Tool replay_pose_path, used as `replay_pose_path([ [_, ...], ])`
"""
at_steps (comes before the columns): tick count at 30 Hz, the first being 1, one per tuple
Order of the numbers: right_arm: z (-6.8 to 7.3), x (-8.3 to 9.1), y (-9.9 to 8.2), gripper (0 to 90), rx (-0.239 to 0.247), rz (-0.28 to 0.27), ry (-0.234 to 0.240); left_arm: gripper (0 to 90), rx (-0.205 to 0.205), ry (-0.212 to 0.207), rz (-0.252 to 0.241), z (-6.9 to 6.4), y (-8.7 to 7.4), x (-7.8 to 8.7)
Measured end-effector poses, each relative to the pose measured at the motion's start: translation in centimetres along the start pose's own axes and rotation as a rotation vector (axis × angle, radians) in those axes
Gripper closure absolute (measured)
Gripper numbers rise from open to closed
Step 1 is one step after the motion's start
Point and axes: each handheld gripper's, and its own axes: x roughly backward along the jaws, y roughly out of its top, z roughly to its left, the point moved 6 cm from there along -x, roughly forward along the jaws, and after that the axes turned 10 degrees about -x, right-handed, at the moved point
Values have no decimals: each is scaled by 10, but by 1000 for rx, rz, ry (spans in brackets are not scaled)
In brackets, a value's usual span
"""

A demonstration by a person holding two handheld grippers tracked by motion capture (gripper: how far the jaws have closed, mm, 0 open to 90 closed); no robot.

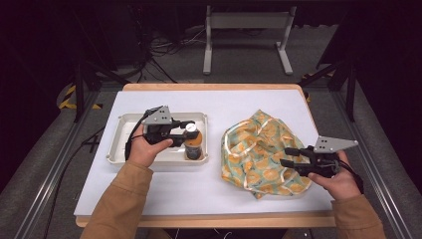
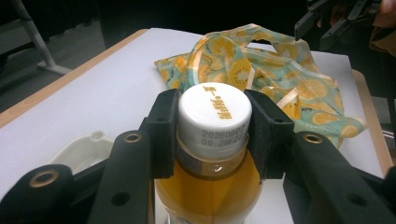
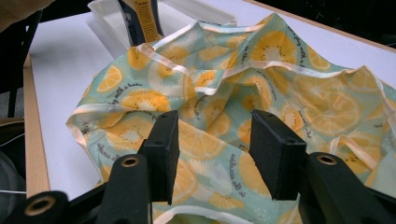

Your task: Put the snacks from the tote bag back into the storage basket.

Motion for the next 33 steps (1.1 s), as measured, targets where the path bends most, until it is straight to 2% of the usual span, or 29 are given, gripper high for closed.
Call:
replay_pose_path([
  [3,0,0,1,531,1,-3,1,570,-7,-2,-5,-1,0,-1],
  [5,0,0,1,529,1,-3,3,561,2,-8,-11,-1,0,1],
  [9,-1,-1,2,526,4,-6,5,542,-2,0,10,-1,-1,2],
  [13,-1,-2,4,523,7,-10,7,412,-3,26,19,0,-1,2],
  [14,-1,-2,5,522,6,-11,9,367,9,44,15,0,0,3],
  [15,-1,-3,6,518,9,-12,10,274,9,44,15,0,0,3],
  [16,-1,-3,6,518,9,-12,10,274,15,67,15,1,1,4],
  [18,-2,-6,8,511,12,-13,14,159,45,97,2,0,6,9],
  [19,-2,-7,8,509,14,-13,14,142,47,106,-2,0,8,11],
  [26,-3,-9,13,496,15,-26,18,113,68,141,-30,-4,26,26],
  [28,-3,-9,14,485,17,-33,15,110,87,162,-12,-7,30,33],
  [29,-4,-9,15,469,21,-43,6,110,117,176,26,-8,30,37],
  [33,-5,-6,18,454,36,-80,-12,76,131,158,34,-13,30,45],
])
